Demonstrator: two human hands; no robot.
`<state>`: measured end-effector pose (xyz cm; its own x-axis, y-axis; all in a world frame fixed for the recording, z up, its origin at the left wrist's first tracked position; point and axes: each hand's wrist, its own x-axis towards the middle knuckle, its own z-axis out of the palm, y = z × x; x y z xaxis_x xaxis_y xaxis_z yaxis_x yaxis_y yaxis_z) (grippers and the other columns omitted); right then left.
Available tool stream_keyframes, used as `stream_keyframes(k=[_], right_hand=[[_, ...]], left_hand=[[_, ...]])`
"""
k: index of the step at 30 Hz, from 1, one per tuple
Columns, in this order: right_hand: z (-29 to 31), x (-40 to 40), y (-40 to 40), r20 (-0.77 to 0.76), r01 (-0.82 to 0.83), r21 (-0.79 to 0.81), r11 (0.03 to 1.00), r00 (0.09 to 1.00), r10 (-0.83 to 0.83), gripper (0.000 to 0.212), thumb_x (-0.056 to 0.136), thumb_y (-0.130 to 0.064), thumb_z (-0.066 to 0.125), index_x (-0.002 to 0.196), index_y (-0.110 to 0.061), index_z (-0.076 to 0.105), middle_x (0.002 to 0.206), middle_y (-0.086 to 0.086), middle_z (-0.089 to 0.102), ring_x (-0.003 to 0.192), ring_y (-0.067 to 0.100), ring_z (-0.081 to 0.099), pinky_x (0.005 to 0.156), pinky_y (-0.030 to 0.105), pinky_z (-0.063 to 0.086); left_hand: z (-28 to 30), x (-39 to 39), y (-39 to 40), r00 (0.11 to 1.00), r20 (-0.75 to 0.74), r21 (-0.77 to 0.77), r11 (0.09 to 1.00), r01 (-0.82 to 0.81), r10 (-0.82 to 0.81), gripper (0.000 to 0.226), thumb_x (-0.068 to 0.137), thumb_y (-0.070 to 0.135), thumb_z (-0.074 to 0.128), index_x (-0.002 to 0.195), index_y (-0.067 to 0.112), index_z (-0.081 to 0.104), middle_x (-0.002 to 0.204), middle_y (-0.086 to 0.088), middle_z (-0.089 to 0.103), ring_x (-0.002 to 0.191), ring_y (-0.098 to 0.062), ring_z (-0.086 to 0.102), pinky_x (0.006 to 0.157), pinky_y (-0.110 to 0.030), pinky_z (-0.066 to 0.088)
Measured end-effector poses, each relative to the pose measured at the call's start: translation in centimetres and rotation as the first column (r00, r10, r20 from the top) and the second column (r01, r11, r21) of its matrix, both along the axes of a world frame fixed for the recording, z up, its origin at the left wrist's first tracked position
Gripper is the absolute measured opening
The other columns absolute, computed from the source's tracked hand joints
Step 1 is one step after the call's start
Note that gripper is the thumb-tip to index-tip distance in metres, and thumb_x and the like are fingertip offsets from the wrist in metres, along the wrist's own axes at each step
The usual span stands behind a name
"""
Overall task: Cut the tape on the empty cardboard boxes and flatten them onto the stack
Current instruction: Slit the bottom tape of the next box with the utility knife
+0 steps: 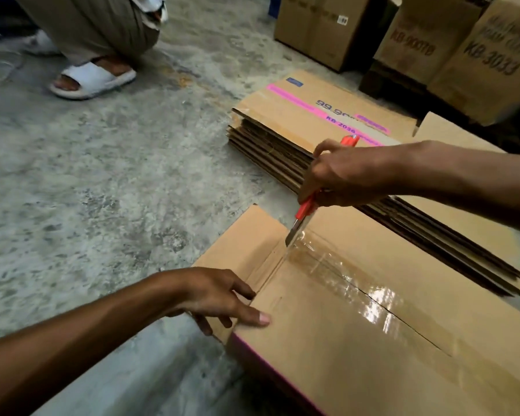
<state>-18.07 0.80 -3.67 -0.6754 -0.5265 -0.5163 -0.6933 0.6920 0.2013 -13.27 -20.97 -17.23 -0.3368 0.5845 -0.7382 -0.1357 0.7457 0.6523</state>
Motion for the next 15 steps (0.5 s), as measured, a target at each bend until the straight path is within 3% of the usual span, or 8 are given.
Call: stream_keyframes(k=[6, 15], right_hand=[[-0.8, -0.2, -1.1, -0.012, -0.136, 0.067, 0.988, 0.990, 0.137, 0.020, 0.090, -0.036, 0.055, 0.108, -0.033, 0.063, 0.106, -0.013, 0.068, 0.100, 0.013, 0.060, 0.104, 0.036, 0.025], [-1.9, -0.7, -1.9, -0.005, -0.125, 0.059, 0.990, 0.992, 0.125, 0.014, 0.088, -0.038, 0.057, 0.099, -0.034, 0.064, 0.096, -0.013, 0.067, 0.094, 0.014, 0.060, 0.103, 0.035, 0.026]], left_hand=[[0.7, 0.2, 0.1, 1.000, -0.006, 0.015, 1.000, 0.020, -0.020, 0.065, 0.076, 0.048, 0.071, 0.132, 0.021, 0.052, 0.116, 0.003, 0.064, 0.106, -0.012, 0.062, 0.084, -0.032, 0.057], [0.2, 0.1, 0.1, 0.998, -0.009, 0.061, 0.997, 0.056, -0.056, 0.062, 0.077, 0.047, 0.070, 0.131, 0.019, 0.056, 0.110, 0.001, 0.068, 0.103, -0.012, 0.065, 0.085, -0.033, 0.057]])
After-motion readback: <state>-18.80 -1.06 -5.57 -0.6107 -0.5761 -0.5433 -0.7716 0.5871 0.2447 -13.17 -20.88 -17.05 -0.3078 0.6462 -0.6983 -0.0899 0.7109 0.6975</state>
